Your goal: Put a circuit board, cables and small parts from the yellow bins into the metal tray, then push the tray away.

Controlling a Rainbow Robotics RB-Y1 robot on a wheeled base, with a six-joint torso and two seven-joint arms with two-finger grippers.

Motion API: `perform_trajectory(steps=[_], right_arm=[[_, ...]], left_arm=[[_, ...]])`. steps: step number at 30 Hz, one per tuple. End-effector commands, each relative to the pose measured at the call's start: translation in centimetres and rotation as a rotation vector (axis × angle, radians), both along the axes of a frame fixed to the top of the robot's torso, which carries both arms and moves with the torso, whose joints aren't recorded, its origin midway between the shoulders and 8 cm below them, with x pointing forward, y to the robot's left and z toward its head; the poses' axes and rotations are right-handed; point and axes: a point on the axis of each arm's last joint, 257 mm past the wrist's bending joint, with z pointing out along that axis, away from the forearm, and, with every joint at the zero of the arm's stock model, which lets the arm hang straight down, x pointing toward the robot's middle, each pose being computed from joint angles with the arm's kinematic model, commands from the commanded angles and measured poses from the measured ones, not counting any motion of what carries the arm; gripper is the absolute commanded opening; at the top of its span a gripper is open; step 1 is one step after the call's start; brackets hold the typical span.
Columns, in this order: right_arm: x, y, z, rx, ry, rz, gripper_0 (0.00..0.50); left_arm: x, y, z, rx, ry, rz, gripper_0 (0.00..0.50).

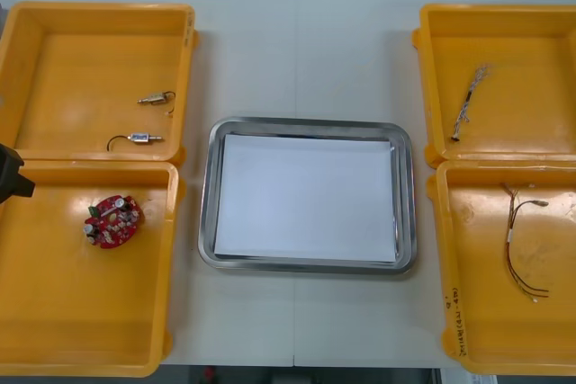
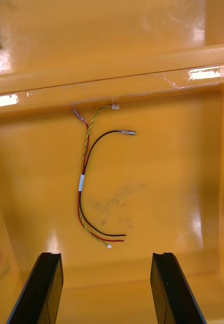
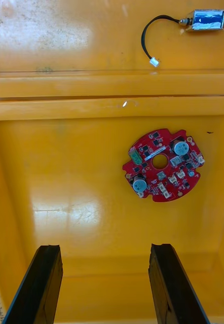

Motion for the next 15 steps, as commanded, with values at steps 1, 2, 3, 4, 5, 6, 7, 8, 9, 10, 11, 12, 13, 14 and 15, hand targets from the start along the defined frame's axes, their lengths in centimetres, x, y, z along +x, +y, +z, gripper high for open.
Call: perform_trajectory(steps=[1,2,3,4,5,6,7,8,9,10,11,12,13,14,15], right_arm=[[0.3,-0.4,1.6,-0.033,-0.045,-0.011,0.500],[0.4,-0.4,1.5,-0.037,-0.044,-0.017,0.500],[0.4,-0.4,1.3,-0.040,-0.042,-0.018,0.500],[0.4,-0.4,1.2,-0.042,-0.039,-0.020,0.500],[0.4,-0.4,1.0,-0.045,-0.036,-0.024,0.500],[0.4,-0.3,0.8,-0.046,-0.033,-0.025,0.500],[0.4,-0.2,0.6,-0.046,-0.027,-0.026,0.500],[0.5,-0.2,0.3,-0.045,-0.021,-0.031,0.500],[0.5,-0.2,0.3,-0.045,-0.019,-0.033,0.500],[0.5,0.0,-0.2,-0.030,-0.008,-0.039,0.500],[0.6,0.1,-0.4,-0.020,-0.003,-0.044,0.500],[0.7,0.2,-0.6,-0.013,0.002,-0.045,0.500],[0.9,0.3,-0.7,0.004,0.004,-0.050,0.500],[1.2,0.6,-0.8,0.024,0.004,-0.055,0.500],[1.2,0.7,-1.0,0.031,0.007,-0.056,0.500]], left_arm=[[-0.2,1.3,-0.1,0.034,-0.009,0.075,0.500],[0.1,1.3,-0.1,0.032,-0.019,0.085,0.500],[0.2,1.4,-0.1,0.033,-0.025,0.091,0.500],[0.5,1.3,-0.2,0.025,-0.034,0.100,0.500],[0.6,1.3,-0.3,0.021,-0.039,0.110,0.500],[0.8,1.3,-0.4,0.016,-0.044,0.118,0.500],[0.8,1.3,-0.4,0.015,-0.045,0.121,0.500],[0.9,1.3,-0.5,0.005,-0.049,0.132,0.500],[1.0,1.2,-0.5,0.003,-0.052,0.133,0.500],[1.1,1.1,-0.7,-0.007,-0.053,0.144,0.500],[1.3,1.0,-0.8,-0.022,-0.058,0.158,0.500],[1.4,0.9,-0.8,-0.030,-0.062,0.168,0.500],[1.6,0.6,-0.9,-0.052,-0.069,0.186,0.500],[1.8,0.3,-1.0,-0.068,-0.073,0.199,0.500],[1.8,0.3,-1.0,-0.073,-0.075,0.205,0.500]])
